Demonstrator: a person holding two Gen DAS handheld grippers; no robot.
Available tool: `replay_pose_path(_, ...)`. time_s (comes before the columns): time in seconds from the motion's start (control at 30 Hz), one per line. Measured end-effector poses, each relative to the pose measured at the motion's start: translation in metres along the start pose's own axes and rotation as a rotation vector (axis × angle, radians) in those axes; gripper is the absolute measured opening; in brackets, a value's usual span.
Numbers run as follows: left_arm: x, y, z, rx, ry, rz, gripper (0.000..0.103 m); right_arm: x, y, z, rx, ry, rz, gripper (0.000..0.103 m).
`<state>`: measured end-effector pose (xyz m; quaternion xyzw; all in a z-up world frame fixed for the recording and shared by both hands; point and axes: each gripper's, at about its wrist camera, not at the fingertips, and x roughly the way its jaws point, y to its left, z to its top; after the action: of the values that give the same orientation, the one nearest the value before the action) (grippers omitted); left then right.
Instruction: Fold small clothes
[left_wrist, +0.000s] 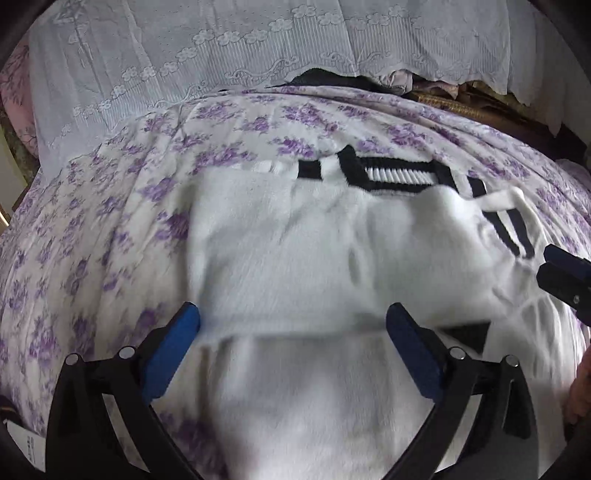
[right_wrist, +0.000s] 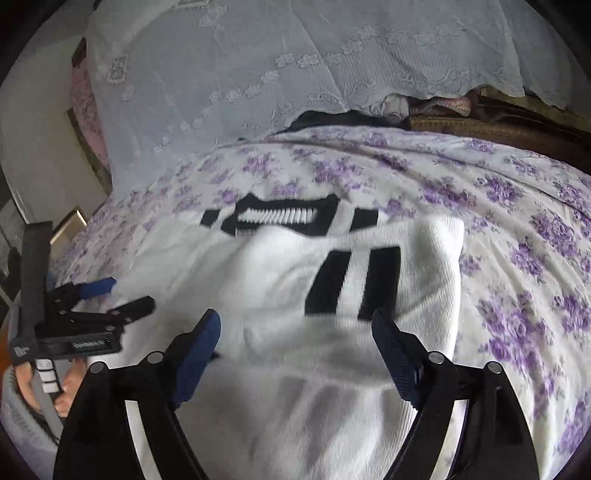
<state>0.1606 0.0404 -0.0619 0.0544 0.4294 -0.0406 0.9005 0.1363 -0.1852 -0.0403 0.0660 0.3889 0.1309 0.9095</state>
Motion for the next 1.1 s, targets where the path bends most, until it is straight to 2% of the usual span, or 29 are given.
replay_pose_path(0.03, 0.004, 0.001, -0.006, 0.004, 0.035, 0.006, 0.099, 0.010, -0.003, -0.004, 0.000, 0.051, 0.000, 0.089)
replay_pose_path(0.07, 0.017, 0.003, -0.014, 0.005, 0.112, -0.010, 0.099, 0.022, -0.007, -0.007, 0.000, 0.105, 0.009, 0.090)
replay_pose_path(0.1, 0.019, 0.004, -0.019, 0.000, 0.123, -0.013, 0.099, 0.020, -0.007, -0.004, 0.004, 0.093, 0.017, 0.090)
replay_pose_path(0.2, -0.003, 0.009, -0.026, -0.044, 0.070, -0.009, 0.099, -0.004, -0.013, -0.008, 0.050, 0.017, 0.031, 0.090)
replay_pose_path(0.33, -0.020, 0.009, -0.051, -0.036, 0.062, -0.010, 0.099, -0.027, -0.025, -0.024, 0.101, -0.007, 0.057, 0.090)
replay_pose_path(0.47, -0.035, 0.016, -0.066, -0.053, 0.039, -0.071, 0.099, -0.046, -0.038, -0.040, 0.151, -0.019, 0.062, 0.090)
replay_pose_path(0.67, -0.049, 0.012, -0.078, -0.043, 0.005, -0.107, 0.099, -0.053, -0.061, -0.052, 0.235, -0.028, 0.067, 0.090)
replay_pose_path(0.93, -0.058, 0.005, -0.087, -0.013, -0.005, -0.143, 0.099, -0.056, -0.071, -0.063, 0.293, -0.017, 0.111, 0.090)
replay_pose_path(1.0, -0.059, 0.004, -0.090, -0.005, -0.005, -0.164, 0.099, -0.058, -0.071, -0.066, 0.298, -0.017, 0.119, 0.090)
replay_pose_path(1.1, -0.062, 0.002, -0.094, 0.004, 0.007, -0.244, 0.099, -0.062, -0.072, -0.072, 0.309, -0.011, 0.141, 0.090)
